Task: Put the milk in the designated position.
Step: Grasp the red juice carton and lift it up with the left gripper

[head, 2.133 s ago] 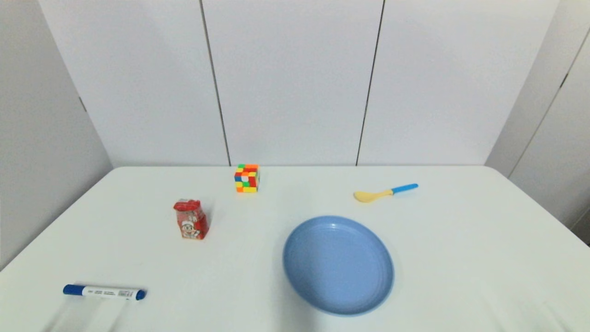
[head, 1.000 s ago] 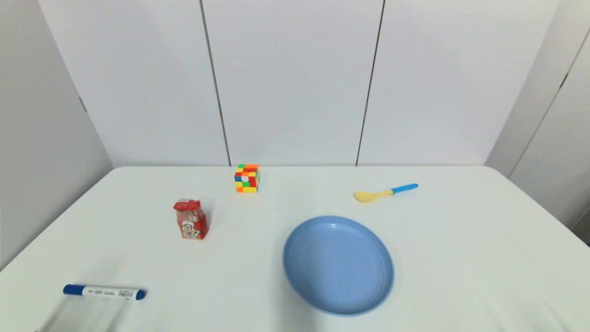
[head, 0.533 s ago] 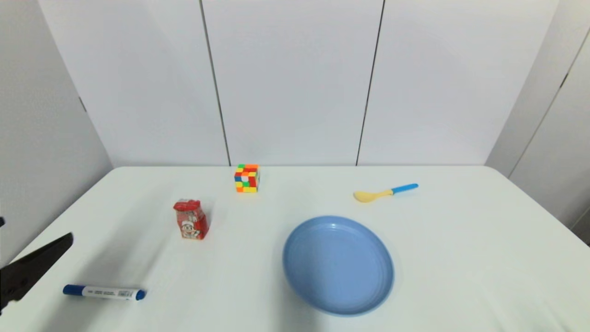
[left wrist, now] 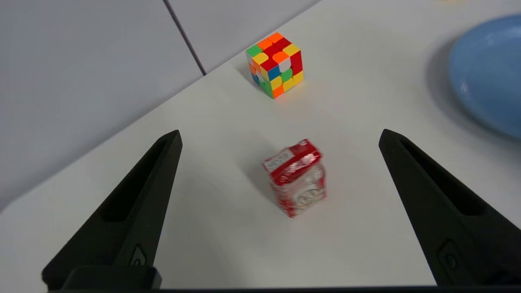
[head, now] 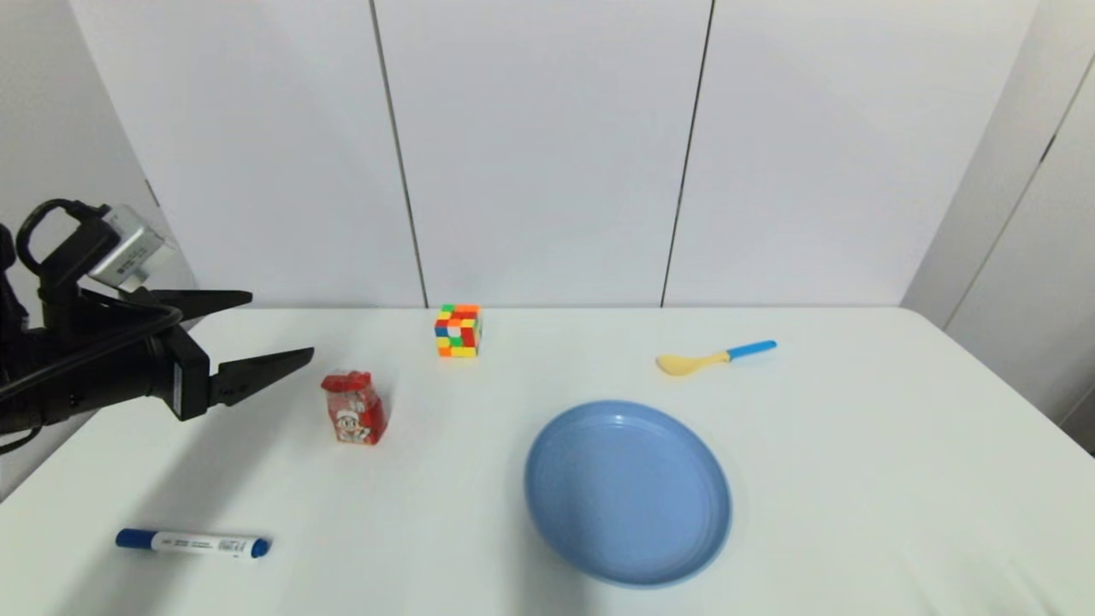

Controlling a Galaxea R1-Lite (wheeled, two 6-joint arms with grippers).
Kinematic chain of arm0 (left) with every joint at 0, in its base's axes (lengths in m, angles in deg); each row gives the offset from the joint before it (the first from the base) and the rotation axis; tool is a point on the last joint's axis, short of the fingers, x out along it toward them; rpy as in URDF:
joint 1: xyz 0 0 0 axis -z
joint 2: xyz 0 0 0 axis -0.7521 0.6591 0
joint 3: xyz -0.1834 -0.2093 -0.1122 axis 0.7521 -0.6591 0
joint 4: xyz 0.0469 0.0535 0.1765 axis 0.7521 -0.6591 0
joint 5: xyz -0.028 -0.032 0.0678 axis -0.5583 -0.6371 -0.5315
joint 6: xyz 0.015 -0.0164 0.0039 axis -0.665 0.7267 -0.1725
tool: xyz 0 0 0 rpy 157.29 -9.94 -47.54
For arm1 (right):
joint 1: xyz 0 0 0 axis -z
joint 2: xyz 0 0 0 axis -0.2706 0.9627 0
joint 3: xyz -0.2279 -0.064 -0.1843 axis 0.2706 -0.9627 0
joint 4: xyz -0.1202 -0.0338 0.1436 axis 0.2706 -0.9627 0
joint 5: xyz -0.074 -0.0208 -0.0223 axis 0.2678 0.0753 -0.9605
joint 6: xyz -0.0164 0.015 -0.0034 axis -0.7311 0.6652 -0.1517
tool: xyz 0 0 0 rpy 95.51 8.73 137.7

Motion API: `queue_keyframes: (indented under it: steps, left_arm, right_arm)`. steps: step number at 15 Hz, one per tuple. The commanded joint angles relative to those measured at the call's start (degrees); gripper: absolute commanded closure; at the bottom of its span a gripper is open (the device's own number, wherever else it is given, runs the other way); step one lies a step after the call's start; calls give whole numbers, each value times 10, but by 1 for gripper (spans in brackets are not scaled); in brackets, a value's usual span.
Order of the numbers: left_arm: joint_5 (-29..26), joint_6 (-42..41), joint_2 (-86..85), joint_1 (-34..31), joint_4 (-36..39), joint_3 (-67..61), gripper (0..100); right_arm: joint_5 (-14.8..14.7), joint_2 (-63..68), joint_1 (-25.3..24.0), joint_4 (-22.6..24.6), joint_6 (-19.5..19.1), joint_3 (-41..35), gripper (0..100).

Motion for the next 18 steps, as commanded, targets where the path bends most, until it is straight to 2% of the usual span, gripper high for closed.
queue_keyframes:
  steps: [1, 3, 5, 9, 18]
  left_arm:
    - [-226, -160, 152, -114, 11, 66, 0]
    - [-296, -196, 192, -129, 8, 82, 0]
    - [-327, -227, 229, -129, -7, 90, 0]
    - [-330, -285, 273, -122, -36, 100, 0]
    - [-328, -411, 346, -52, -261, 186, 0]
  right_arm:
    - [0, 1, 0, 0, 0, 0, 0]
    - [0, 1, 0, 0, 0, 0, 0]
    - [0, 1, 0, 0, 0, 0, 0]
    - [0, 1, 0, 0, 0, 0, 0]
    - [0, 1, 0, 0, 0, 0, 0]
